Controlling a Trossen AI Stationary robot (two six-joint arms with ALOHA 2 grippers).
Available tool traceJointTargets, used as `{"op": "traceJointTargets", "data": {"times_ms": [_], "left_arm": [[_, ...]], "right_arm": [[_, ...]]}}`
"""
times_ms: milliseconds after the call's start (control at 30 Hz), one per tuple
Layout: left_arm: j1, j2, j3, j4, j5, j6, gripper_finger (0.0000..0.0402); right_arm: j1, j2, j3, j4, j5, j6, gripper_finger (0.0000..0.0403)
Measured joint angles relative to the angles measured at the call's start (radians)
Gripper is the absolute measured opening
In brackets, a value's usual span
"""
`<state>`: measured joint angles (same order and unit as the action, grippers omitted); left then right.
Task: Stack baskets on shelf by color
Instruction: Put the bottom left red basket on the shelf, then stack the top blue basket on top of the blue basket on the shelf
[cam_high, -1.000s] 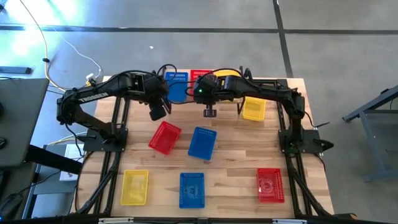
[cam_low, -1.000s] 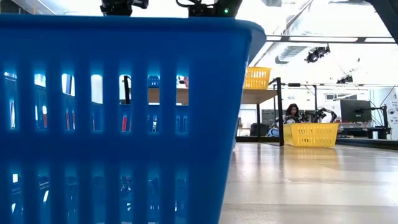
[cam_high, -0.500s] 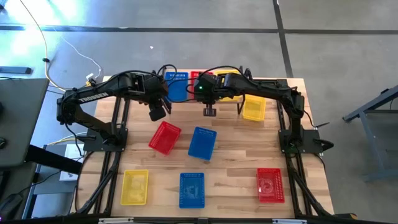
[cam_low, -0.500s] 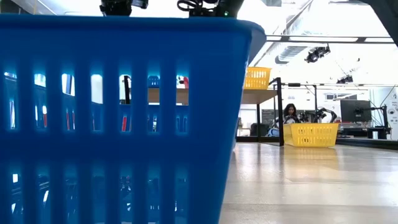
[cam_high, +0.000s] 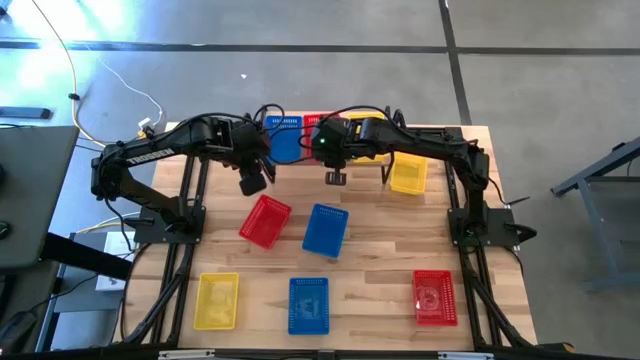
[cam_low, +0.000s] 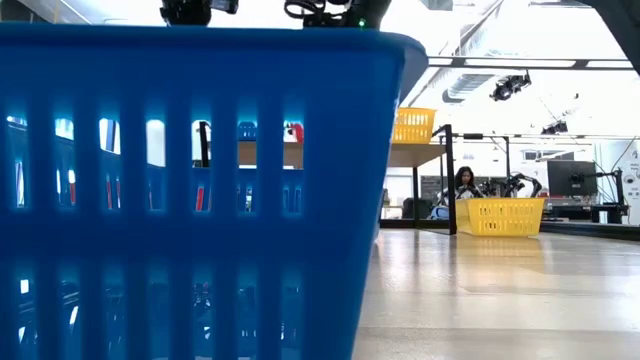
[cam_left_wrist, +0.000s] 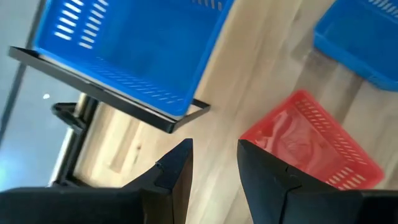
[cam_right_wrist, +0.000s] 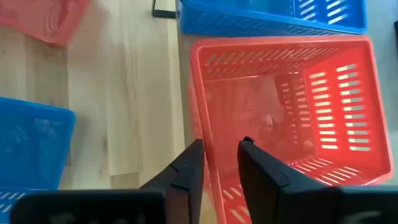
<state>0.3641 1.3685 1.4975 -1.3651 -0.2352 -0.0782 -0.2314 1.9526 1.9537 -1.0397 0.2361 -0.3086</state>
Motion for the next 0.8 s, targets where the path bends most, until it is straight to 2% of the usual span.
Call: {"op": "traceJointTargets", "data": {"times_ms": [133,333,733,800], "left_arm": [[-0.009,0.0,0.0,0.0,0.047,-0.003,0.0115],[-0.064,0.0,0.0,0.005,0.049,-0.023,0.0115],[-0.287,0.0,0.0,0.169,0.097,-0.049,0.0115],[-0.317,0.0,0.0,0.196,0.097,-0.056,0.0115]], "right_arm": [[0.01,-0.002,0.048,-0.022,-0.004,0.042,0.0096],[0.045,-0.002,0.153,-0.132,0.003,0.137,0.0096],[0.085,-0.002,0.402,-0.333,0.119,0.389,0.0096],[0.091,-0.021,0.395,-0.315,0.138,0.42,0.0096]]}}
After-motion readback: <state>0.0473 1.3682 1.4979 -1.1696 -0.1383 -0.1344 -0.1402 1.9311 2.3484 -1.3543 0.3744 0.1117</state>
